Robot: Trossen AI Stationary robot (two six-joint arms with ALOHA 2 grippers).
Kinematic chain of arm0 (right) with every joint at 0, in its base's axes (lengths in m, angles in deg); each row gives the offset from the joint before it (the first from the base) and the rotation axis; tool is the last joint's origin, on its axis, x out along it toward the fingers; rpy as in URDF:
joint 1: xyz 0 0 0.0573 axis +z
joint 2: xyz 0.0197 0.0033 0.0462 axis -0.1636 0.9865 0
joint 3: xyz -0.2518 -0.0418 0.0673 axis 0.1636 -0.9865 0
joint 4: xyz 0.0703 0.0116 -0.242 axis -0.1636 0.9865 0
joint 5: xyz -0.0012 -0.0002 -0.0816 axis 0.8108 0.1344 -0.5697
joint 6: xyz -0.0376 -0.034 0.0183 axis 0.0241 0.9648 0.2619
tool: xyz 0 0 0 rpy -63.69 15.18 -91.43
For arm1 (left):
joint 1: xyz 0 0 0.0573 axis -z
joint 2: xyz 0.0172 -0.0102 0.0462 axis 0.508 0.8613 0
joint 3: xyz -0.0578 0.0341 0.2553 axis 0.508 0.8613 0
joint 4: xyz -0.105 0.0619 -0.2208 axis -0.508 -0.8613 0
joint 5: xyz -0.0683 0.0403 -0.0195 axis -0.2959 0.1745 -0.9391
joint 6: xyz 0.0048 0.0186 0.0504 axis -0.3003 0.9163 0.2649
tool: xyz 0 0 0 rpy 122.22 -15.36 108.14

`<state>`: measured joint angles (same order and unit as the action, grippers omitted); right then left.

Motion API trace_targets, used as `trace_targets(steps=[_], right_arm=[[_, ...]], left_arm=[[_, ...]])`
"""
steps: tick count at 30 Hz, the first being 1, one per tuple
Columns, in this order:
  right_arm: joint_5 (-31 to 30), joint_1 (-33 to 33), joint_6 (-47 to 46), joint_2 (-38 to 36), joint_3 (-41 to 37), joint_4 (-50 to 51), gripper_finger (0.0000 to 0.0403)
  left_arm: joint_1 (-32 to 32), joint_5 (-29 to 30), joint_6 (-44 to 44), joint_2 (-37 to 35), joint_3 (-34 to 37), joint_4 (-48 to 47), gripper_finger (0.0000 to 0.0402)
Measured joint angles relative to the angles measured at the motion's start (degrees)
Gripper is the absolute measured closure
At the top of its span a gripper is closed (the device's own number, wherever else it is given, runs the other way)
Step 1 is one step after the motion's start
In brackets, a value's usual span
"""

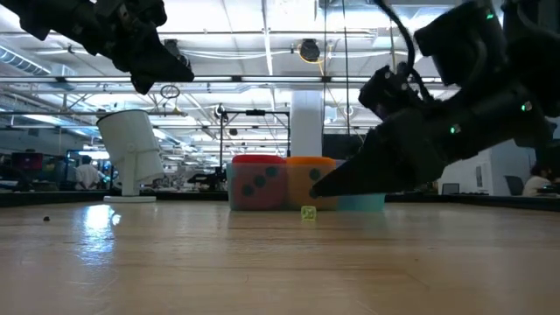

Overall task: Pick & Place Dice
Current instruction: Put the small light yellow dice into the blue bin

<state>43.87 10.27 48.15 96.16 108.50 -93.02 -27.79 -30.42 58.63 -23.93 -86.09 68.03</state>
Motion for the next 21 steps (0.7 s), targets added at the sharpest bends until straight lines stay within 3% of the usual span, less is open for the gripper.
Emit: trace_targets(steps=[10,21], right_arm=[[-0.9,-0.9,-0.4,3.3,0.1,-3.2,0.0149],[-1.0,-1.7,-1.0,3.3,3.5,4.8,0.0149]], left_arm=[[0.0,0.0,0.0,0.0,0.0,0.0,0.038],[0.0,0.0,-0.1,0.0,0.0,0.1,0.038]])
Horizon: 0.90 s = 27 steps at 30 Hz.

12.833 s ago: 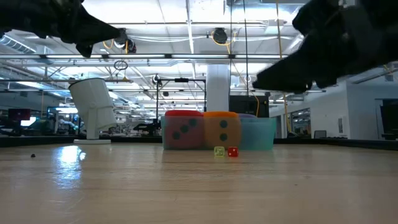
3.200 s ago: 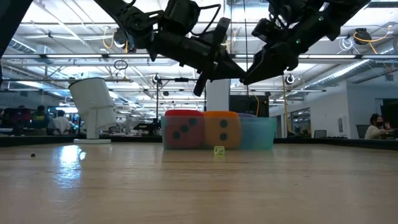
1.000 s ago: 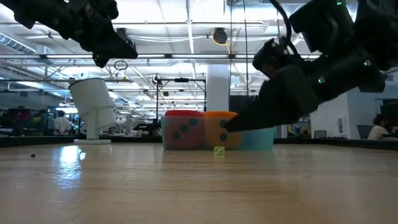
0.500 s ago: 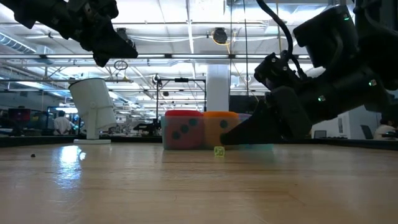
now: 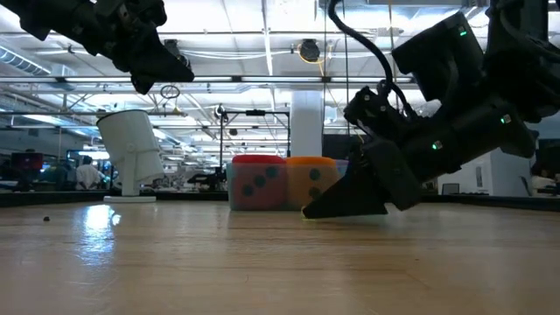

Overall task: Pick & Place Dice
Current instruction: Put the small light yellow dice into the blue bin

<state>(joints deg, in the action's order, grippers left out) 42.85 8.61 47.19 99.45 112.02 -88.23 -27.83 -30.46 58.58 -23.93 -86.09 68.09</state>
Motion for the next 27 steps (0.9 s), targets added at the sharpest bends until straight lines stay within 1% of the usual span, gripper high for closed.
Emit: trace_targets(steps=[7,10,16,20,23,27], right_arm=[[0.1,-0.1,-0.5,-0.1,0.5,1.9,0.015],[0.1,-0.1,-0.6,0.0,0.5,1.8,0.0158],[0.4,-0.6,-1.3,-0.1,0.5,2.2,0.021],[2.2,-1.0,-1.7,-0.1,0.5,2.3,0.0243],[3.3,-1.5,-1.8,-0.1,0.5,2.2,0.0259],[3.4,-1.8,-1.5,-0.1,0.5,2.2,0.0269]], left_arm=[[0.0,0.0,0.0,0.0,0.0,0.0,0.038],[0.0,0.0,0.0,0.0,0.0,0.0,0.038],[0.0,0.0,-0.1,0.0,0.0,0.0,0.038],[0.0,0.0,-0.2,0.0,0.0,0.0,0.038],[0.0,0.0,-0.2,0.0,0.0,0.0,0.038],[0.0,0.0,-0.2,0.0,0.0,0.0,0.038]])
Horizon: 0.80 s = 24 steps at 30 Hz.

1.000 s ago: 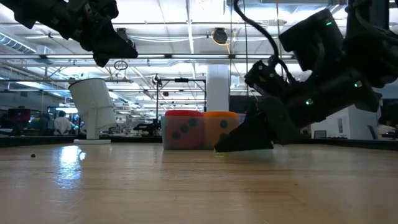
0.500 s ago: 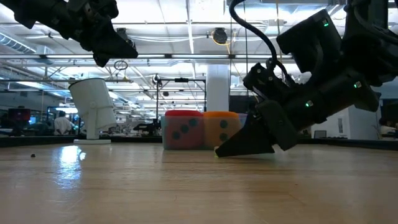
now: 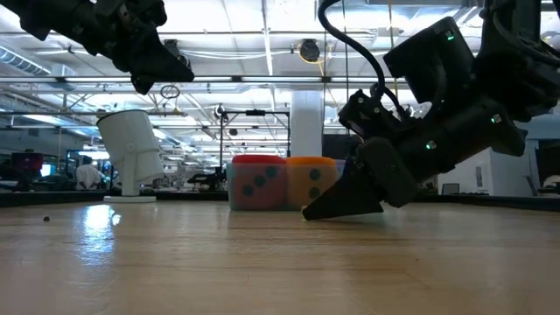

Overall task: Pick & Place Dice
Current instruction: Put the small light yellow dice into the blue bin

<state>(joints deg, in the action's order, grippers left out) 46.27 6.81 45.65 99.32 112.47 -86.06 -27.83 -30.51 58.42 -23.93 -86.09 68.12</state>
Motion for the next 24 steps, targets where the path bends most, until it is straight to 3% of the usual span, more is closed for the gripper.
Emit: trace_targets(steps=[7,15,19,24], right_arm=[[-0.1,0.0,0.8,0.0,0.0,-0.5,0.0282],[-0.1,-0.1,3.0,0.1,0.0,-4.3,0.0328],[4.1,-0.1,3.0,0.1,0.0,-5.7,0.0352],[4.2,-0.1,3.4,0.1,0.0,-5.8,0.0372]], left_arm=[[0.0,0.0,0.0,0.0,0.0,0.0,0.038],[0.0,0.0,0.0,0.0,0.0,0.0,0.038],[0.0,0.0,0.0,0.0,0.0,0.0,0.038],[0.0,-0.1,-0.1,0.0,0.0,0.0,0.038]])
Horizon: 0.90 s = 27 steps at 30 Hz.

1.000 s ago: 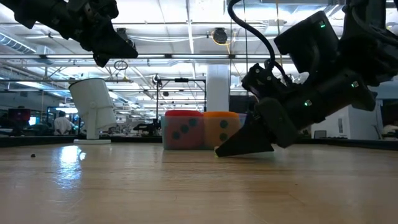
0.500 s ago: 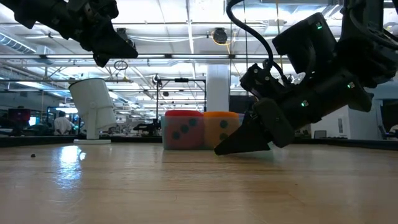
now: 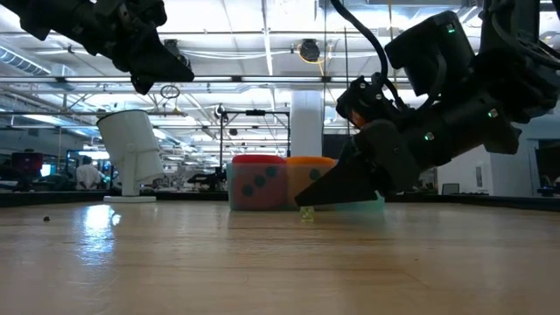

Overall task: Pick & Place Dice
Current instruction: Put the small light yellow dice into the blue bin

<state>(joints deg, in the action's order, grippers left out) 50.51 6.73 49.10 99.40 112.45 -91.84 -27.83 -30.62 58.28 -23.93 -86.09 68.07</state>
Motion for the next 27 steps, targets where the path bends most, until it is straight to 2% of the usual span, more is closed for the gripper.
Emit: trace_targets(steps=[5,13,18,22,27], right_arm=[[0.0,0.0,0.2,0.0,0.0,0.0,0.0354],[0.2,0.2,0.8,0.0,0.0,-1.0,0.0267],[0.2,0.2,-1.5,0.0,0.0,0.5,0.0228],[-0.1,0.5,-4.5,0.0,0.0,4.2,0.0211],[-0.2,0.5,-5.0,-0.1,0.0,4.7,0.0208]], left_arm=[[0.0,-0.1,-0.1,0.0,0.0,0.0,0.038],[0.0,-0.1,-0.2,0.0,0.0,0.0,0.038],[0.0,-0.1,-0.2,0.0,0.0,0.0,0.038],[0.0,-0.1,-0.4,0.0,0.0,-0.2,0.038],[0.0,-0.1,-0.3,0.0,0.0,-0.2,0.038]])
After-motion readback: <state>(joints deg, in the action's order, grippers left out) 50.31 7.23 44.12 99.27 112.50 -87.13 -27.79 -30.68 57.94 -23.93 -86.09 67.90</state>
